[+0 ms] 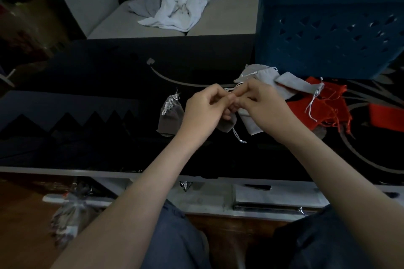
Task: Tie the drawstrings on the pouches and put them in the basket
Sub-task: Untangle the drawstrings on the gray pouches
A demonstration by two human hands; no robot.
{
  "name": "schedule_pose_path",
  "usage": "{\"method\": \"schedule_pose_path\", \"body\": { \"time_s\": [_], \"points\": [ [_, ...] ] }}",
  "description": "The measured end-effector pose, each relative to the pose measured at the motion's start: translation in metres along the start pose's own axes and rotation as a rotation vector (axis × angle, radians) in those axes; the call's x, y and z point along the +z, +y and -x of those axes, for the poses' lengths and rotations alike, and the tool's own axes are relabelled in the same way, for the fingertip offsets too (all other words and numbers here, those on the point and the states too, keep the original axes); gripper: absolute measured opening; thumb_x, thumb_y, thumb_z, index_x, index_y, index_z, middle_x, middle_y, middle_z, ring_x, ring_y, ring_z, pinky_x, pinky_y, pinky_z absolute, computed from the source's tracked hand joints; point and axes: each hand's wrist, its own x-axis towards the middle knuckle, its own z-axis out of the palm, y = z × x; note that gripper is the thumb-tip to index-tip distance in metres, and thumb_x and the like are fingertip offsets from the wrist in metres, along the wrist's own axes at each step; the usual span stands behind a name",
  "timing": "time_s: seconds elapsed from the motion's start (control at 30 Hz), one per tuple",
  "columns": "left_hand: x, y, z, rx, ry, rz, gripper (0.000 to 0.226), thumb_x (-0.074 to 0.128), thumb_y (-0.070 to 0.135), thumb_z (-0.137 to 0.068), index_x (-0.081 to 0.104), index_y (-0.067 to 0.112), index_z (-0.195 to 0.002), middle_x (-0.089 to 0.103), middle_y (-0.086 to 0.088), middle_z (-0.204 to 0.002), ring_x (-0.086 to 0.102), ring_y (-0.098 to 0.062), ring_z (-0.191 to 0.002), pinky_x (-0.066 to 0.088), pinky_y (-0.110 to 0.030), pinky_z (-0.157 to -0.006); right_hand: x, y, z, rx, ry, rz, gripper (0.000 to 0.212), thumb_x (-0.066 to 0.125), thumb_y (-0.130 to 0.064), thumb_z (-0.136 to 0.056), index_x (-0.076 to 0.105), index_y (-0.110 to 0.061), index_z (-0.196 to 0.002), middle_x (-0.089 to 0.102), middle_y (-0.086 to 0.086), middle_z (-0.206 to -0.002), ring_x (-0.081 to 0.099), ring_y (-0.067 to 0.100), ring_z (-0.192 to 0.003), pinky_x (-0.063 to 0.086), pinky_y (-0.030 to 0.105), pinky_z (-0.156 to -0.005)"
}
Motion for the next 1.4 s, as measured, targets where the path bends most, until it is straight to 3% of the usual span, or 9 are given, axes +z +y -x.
{"method": "schedule_pose_path", "body": {
  "time_s": [0.23, 0.4, 0.53, 0.67, 0.83, 0.97, 1.1, 1.2, 1.4],
  "points": [
    [0.003, 0.0, -0.003, 0.007, 0.045, 0.114, 0.02, 0.058, 0.012, -0.093, 0.062, 0.015, -0.074, 0.067, -0.004, -0.07, 0.06, -0.008, -0.063, 0.049, -0.025, -0.062, 0.004, -0.001, -0.003, 0.099, 0.07, -0.122, 0.019, 0.052, -0.007, -0.094, 0.058, -0.016, -0.079, 0.066, 0.004, -0.074, 0.064, 0.014, -0.074, 0.052, 0.036, -0.082],
    [0.0, -0.001, -0.002, 0.023, -0.018, 0.103, 0.016, 0.058, 0.011, -0.094, 0.063, 0.014, -0.079, 0.067, -0.006, -0.074, 0.06, -0.009, -0.064, 0.049, -0.023, -0.062, 0.0, -0.002, 0.0, 0.145, -0.062, -0.136, 0.018, 0.054, -0.012, -0.095, 0.058, -0.018, -0.079, 0.063, 0.0, -0.075, 0.06, 0.007, -0.071, 0.048, 0.018, -0.063],
    [-0.001, 0.0, -0.001, 0.006, -0.039, 0.096, 0.018, 0.058, 0.011, -0.093, 0.062, 0.017, -0.077, 0.066, -0.004, -0.074, 0.058, -0.006, -0.062, 0.047, -0.021, -0.06, -0.006, -0.001, -0.002, 0.195, -0.094, -0.185, 0.017, 0.058, -0.014, -0.093, 0.058, -0.017, -0.075, 0.063, 0.002, -0.076, 0.06, 0.011, -0.073, 0.05, 0.026, -0.069],
    [0.005, 0.001, 0.0, -0.108, 0.01, 0.121, 0.017, 0.057, 0.007, -0.093, 0.064, 0.013, -0.079, 0.065, -0.003, -0.071, 0.058, -0.005, -0.058, 0.047, -0.018, -0.058, -0.01, -0.003, -0.001, 0.187, -0.111, -0.147, 0.016, 0.062, -0.01, -0.089, 0.058, -0.014, -0.074, 0.062, 0.007, -0.075, 0.057, 0.009, -0.068, 0.048, 0.018, -0.065],
    [0.005, 0.004, -0.002, -0.246, -0.035, 0.224, 0.017, 0.053, 0.001, -0.094, 0.064, 0.006, -0.082, 0.059, -0.002, -0.063, 0.054, 0.0, -0.049, 0.045, -0.013, -0.051, -0.01, 0.001, -0.001, 0.075, 0.002, 0.061, 0.012, 0.066, -0.01, -0.084, 0.061, -0.016, -0.075, 0.066, 0.012, -0.08, 0.057, 0.013, -0.073, 0.048, 0.033, -0.075],
    [0.005, 0.004, -0.004, -0.269, -0.043, 0.282, 0.019, 0.051, -0.001, -0.094, 0.065, 0.004, -0.082, 0.057, 0.001, -0.058, 0.051, 0.0, -0.047, 0.043, -0.012, -0.05, -0.008, -0.004, 0.0, 0.042, 0.014, 0.061, 0.005, 0.064, -0.013, -0.086, 0.063, -0.013, -0.081, 0.067, 0.007, -0.079, 0.06, 0.014, -0.074, 0.052, 0.034, -0.076],
    [0.007, 0.003, -0.004, -0.2, 0.005, 0.295, 0.021, 0.053, -0.001, -0.092, 0.064, 0.008, -0.077, 0.059, 0.007, -0.055, 0.051, 0.0, -0.05, 0.042, -0.013, -0.051, -0.009, -0.008, 0.002, 0.086, -0.102, 0.03, 0.012, 0.067, -0.025, -0.086, 0.064, -0.013, -0.087, 0.065, 0.005, -0.076, 0.058, 0.007, -0.067, 0.047, 0.013, -0.055],
    [0.009, 0.004, -0.005, -0.18, 0.029, 0.327, 0.019, 0.056, 0.004, -0.092, 0.065, 0.012, -0.078, 0.065, 0.002, -0.069, 0.057, -0.004, -0.062, 0.043, -0.014, -0.055, -0.006, -0.007, 0.001, 0.07, -0.114, 0.087, 0.008, 0.066, -0.024, -0.086, 0.065, -0.017, -0.089, 0.064, -0.001, -0.073, 0.058, 0.006, -0.065, 0.044, 0.008, -0.051],
    [0.009, 0.006, -0.002, -0.125, 0.049, 0.319, 0.016, 0.057, 0.009, -0.093, 0.067, 0.011, -0.081, 0.062, -0.002, -0.067, 0.052, -0.008, -0.061, 0.043, -0.016, -0.055, -0.002, -0.004, 0.0, 0.029, -0.039, 0.152, 0.007, 0.067, -0.019, -0.085, 0.067, -0.012, -0.084, 0.069, 0.006, -0.077, 0.065, 0.022, -0.077, 0.054, 0.039, -0.074]
  ]
}}
